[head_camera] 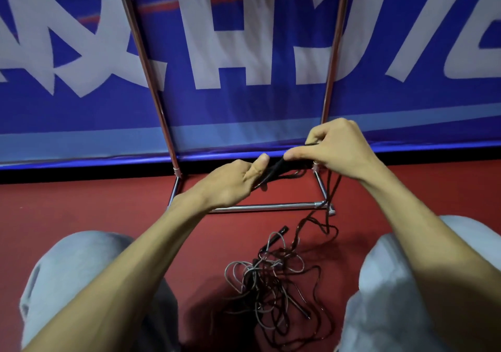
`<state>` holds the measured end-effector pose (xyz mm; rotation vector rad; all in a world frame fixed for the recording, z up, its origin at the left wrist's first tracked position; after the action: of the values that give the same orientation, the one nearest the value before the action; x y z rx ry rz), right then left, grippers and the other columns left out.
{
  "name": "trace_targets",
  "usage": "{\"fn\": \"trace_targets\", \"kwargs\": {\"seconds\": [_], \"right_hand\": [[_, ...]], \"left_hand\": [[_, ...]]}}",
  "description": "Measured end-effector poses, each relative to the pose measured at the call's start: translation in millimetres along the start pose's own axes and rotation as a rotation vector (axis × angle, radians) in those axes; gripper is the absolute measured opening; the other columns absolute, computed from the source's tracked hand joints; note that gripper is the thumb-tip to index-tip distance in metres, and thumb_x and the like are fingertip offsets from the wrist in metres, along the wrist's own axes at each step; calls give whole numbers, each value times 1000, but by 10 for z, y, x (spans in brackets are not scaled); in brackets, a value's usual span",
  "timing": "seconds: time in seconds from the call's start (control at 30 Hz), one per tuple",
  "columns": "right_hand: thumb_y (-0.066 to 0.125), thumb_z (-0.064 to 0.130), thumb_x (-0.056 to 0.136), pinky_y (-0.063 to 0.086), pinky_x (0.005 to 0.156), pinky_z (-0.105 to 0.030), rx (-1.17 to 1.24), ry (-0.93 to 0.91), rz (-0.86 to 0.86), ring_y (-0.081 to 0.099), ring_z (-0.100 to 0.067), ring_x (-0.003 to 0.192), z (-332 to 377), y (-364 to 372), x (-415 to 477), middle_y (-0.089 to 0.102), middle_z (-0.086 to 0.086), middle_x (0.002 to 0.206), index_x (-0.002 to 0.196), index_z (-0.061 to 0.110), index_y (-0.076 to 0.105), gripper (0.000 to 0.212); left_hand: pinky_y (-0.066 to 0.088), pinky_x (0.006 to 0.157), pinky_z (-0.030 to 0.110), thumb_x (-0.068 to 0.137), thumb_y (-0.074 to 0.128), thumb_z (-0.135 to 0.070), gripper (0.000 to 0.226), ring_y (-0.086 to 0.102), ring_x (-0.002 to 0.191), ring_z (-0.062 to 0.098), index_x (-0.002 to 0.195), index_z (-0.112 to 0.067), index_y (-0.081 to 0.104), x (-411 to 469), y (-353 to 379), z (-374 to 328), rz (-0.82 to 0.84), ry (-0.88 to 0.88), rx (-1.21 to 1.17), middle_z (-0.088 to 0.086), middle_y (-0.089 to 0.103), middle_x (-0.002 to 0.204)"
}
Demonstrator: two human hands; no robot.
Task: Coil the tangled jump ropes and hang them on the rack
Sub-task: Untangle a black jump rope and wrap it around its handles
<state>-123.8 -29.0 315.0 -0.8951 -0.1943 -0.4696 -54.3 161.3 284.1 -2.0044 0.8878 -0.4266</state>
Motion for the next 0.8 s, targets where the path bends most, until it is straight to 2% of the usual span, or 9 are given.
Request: {"fn": "trace_targets", "kwargs": {"seconds": [0.1,0.17,0.27,0.37,0.43,0.53,0.6,0.73,0.8], "right_hand": [[83,56,53,31,48,-23,92,89,-25,35,-10,49,-45,65,30,44,-4,48,55,-1,55,64],[83,56,52,30,49,-27,196,145,-21,34,-12,49,-70,142,48,39,0,46,52,2,52,62],[86,45,56,26,50,-27,403,239,1,34,-13,51,-104,255,50,40,-1,47,52,10,55,48],[81,22,73,21,50,-25,506,257,49,35,-12,52,-70,321,35,51,-14,49,53,18,63,27],[69,10,83,17,46,-22,494,263,88,26,-8,45,-33,326,12,41,1,43,57,19,64,28],[60,34,91,21,39,-17,446,219,271,25,-8,42,64,356,-64,32,3,50,70,15,69,30],[53,38,95,21,37,-16,448,171,417,25,-6,39,146,368,-110,31,4,52,83,12,71,34],[45,27,100,37,36,-18,339,95,696,47,-11,34,263,355,-200,38,-1,48,92,4,62,30],[45,25,100,50,44,-22,225,104,827,65,-19,48,312,349,-255,48,-1,44,86,5,59,28]], "left_hand": [[44,72,35,84,7,-79,98,53,72,28,97,-2,66,-91,11,-100,27,80,27,10,56,73],[44,73,34,94,16,-65,75,55,73,23,97,-12,69,-125,16,-148,27,111,-14,6,59,75],[33,55,27,103,27,-41,49,41,52,7,92,-21,71,-131,-15,-139,-19,118,-172,-5,47,62],[30,48,26,99,28,-35,41,32,45,11,82,-20,63,-114,-51,-71,-69,118,-409,-9,42,52],[29,47,28,94,29,-30,27,29,47,16,87,-23,55,-95,-63,-59,-138,84,-550,-10,42,49],[26,45,25,94,25,-12,33,26,44,15,106,-25,52,-70,-137,-35,-268,18,-717,-8,41,47],[23,45,24,93,21,-7,38,25,43,13,108,-20,53,-79,-215,-32,-356,0,-799,-4,39,49],[24,45,23,88,29,-16,30,31,40,13,84,-10,58,-28,-272,109,-517,-79,-739,0,38,51],[27,47,28,77,32,-25,35,32,47,21,74,-1,57,-14,-282,196,-577,-103,-626,0,39,49]]}}
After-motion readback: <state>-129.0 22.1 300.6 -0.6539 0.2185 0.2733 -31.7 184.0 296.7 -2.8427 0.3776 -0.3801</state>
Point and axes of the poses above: each hand's wrist, its own x-axis towards the middle knuckle, its own y-axis out of the palm, z = x × y, the point moved 1 cm from there along x, towards the middle knuckle
